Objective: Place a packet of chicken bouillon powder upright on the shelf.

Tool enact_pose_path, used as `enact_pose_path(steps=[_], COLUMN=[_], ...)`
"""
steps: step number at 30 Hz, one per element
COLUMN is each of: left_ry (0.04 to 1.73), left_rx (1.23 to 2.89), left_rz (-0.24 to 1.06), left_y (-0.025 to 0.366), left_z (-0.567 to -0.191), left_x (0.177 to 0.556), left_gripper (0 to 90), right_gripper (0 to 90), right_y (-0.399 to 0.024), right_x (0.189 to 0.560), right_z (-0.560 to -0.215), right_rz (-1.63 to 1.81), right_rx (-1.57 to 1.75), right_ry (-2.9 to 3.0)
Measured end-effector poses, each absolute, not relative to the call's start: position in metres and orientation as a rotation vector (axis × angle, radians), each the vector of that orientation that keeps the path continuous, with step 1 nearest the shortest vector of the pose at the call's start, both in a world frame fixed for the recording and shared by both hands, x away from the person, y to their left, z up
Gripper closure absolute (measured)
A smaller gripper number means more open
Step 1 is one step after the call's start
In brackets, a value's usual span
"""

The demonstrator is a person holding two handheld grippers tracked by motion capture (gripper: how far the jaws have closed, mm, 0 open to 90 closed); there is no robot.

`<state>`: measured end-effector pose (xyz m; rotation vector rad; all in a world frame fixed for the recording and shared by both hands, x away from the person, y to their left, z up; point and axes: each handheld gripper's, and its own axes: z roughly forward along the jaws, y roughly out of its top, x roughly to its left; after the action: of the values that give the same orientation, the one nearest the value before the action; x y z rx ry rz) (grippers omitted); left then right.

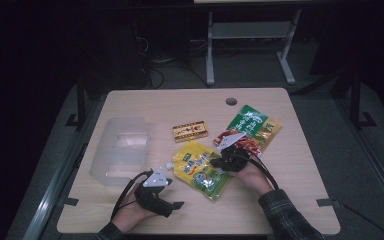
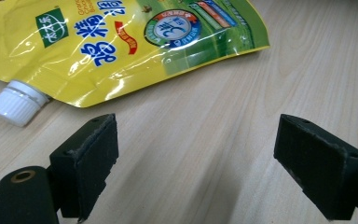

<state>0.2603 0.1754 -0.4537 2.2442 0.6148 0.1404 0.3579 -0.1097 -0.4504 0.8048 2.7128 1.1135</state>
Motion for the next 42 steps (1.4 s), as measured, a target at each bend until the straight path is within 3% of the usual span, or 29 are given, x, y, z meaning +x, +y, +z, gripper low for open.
enact_pose_path(steps=[32, 35, 38, 39, 41, 42], left_ry=[0.601, 0.579, 0.563, 0.561, 0.559, 0.554], left_rx=[2.251, 2.237, 2.233, 2.227, 2.218, 2.221], left_rz=[0.137, 0.127, 0.105, 0.082, 0.042, 0.013], left_y=[0.174, 0.173, 0.17, 0.168, 0.163, 0.159], left_z=[-0.454, -0.45, -0.445, -0.444, -0.441, -0.44], left_x=[0.259, 0.257, 0.255, 0.255, 0.255, 0.255], left_gripper=[14.7, 23.6, 40.0, 53.9, 66.4, 66.4], right_gripper=[90.0, 90.0, 90.0, 90.0, 90.0, 90.0], right_y=[-0.127, -0.134, -0.145, -0.152, -0.154, -0.156], right_x=[0.286, 0.288, 0.293, 0.296, 0.297, 0.299], right_z=[-0.445, -0.441, -0.437, -0.438, -0.439, -0.44], right_rz=[1.087, 1.113, 1.123, 1.102, 1.095, 1.078], right_rx=[0.667, 0.675, 0.735, 0.766, 0.787, 0.795], right_ry=[2.841, 2.811, 2.771, 2.755, 2.753, 2.751])
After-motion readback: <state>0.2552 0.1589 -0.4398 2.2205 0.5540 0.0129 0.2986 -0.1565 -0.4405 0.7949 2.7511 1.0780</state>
